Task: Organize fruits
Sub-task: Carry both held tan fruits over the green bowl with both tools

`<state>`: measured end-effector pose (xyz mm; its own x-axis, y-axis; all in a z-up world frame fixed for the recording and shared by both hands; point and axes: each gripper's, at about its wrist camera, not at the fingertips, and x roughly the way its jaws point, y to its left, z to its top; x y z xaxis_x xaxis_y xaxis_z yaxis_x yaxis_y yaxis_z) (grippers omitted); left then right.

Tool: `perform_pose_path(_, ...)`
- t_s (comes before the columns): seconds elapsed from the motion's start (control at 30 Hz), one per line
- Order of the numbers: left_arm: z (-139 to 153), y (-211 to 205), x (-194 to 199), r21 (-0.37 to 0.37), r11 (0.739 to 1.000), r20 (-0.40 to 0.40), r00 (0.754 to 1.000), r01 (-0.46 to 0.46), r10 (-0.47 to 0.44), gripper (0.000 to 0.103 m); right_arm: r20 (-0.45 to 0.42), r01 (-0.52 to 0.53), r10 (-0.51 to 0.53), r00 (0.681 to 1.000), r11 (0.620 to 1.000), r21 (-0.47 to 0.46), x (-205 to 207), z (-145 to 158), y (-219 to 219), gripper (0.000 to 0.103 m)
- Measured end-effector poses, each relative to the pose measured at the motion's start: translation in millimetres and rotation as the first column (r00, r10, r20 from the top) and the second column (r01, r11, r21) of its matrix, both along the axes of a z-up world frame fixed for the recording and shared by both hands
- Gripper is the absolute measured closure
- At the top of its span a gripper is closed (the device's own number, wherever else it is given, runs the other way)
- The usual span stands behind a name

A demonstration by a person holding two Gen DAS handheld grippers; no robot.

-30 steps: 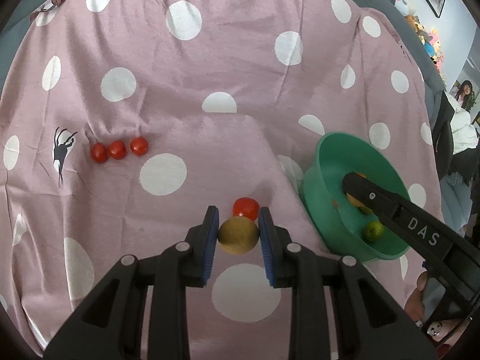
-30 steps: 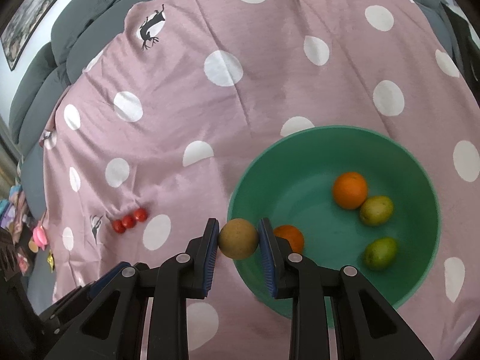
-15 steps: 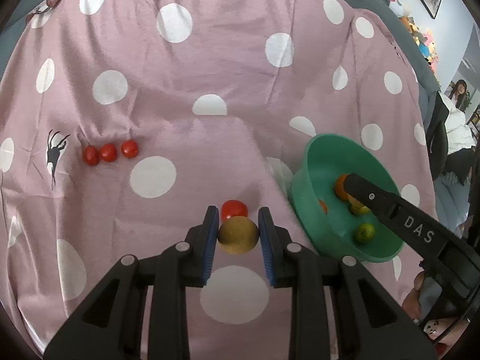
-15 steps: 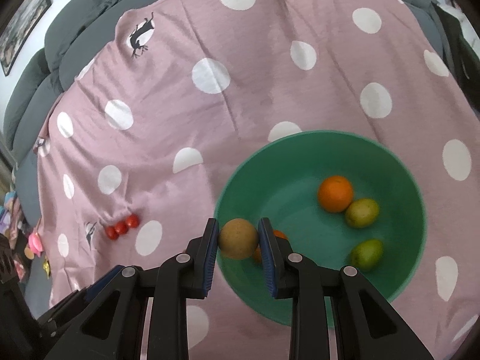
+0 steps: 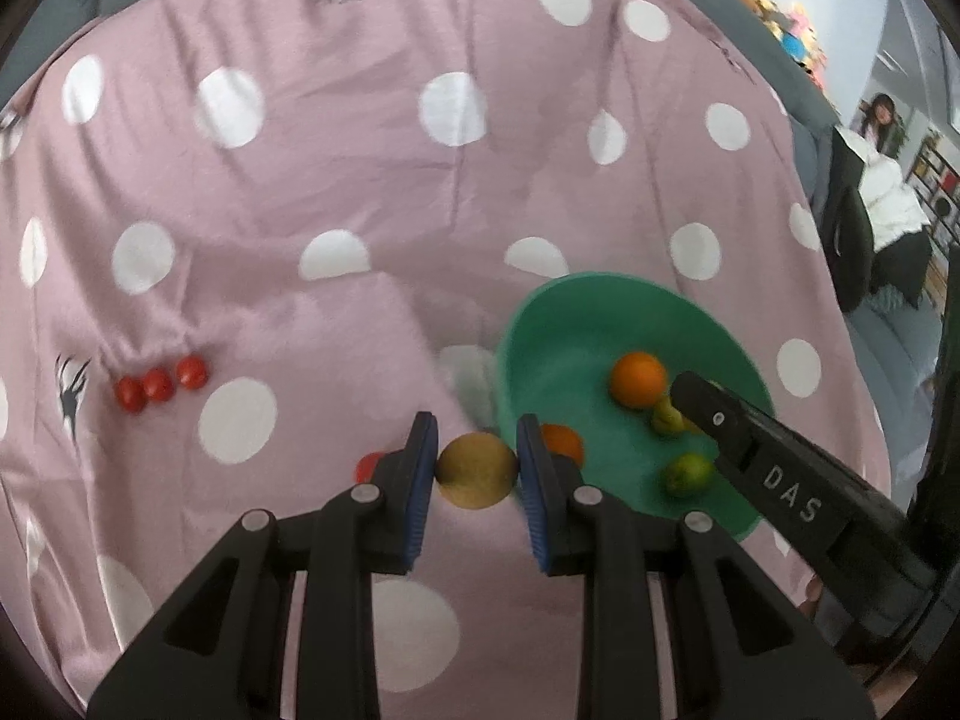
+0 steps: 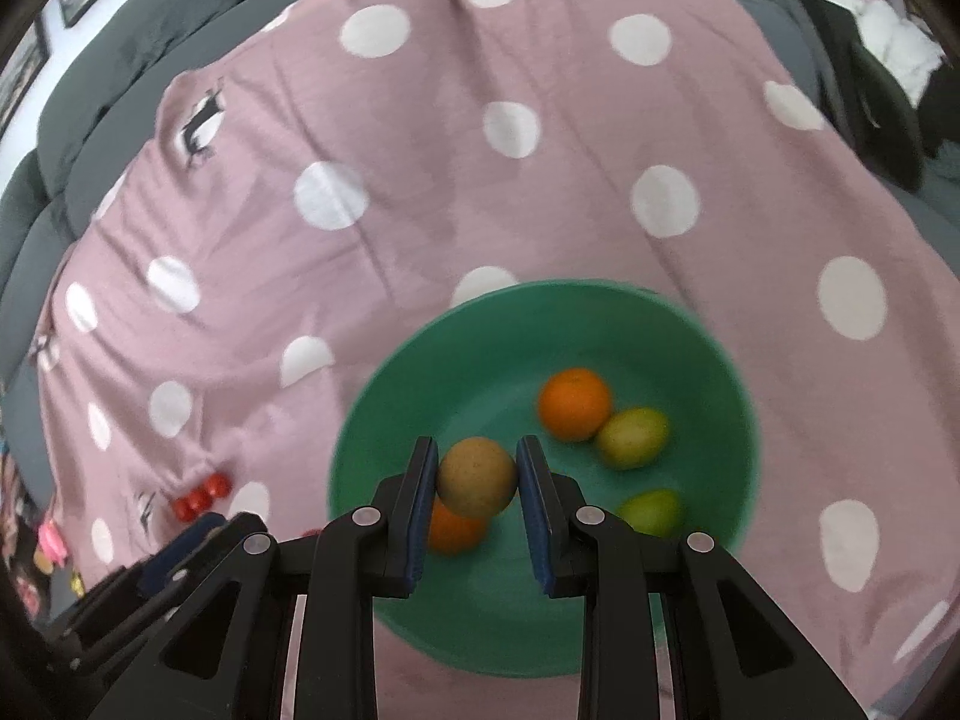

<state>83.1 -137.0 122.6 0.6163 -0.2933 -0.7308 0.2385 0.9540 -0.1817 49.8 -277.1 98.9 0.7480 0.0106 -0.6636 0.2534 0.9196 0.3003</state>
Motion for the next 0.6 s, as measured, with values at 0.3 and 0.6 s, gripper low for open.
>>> perform_pose_path(0.3, -2, -36, 13, -0.006, 0.996, 0.001, 0.996, 0.084, -0.084, 0.076, -0.013, 0.111, -0.110, 0.994, 0.993, 0.029, -7, -5, -33, 0.074)
perform_pose_path(0.6, -16, -55, 19, 0.009, 0.990, -0.016, 0.990, 0.137, -0.137, 0.076, -0.035, 0.151, -0.150, 0.988, 0.988, 0.022, -7, -11, -43, 0.074)
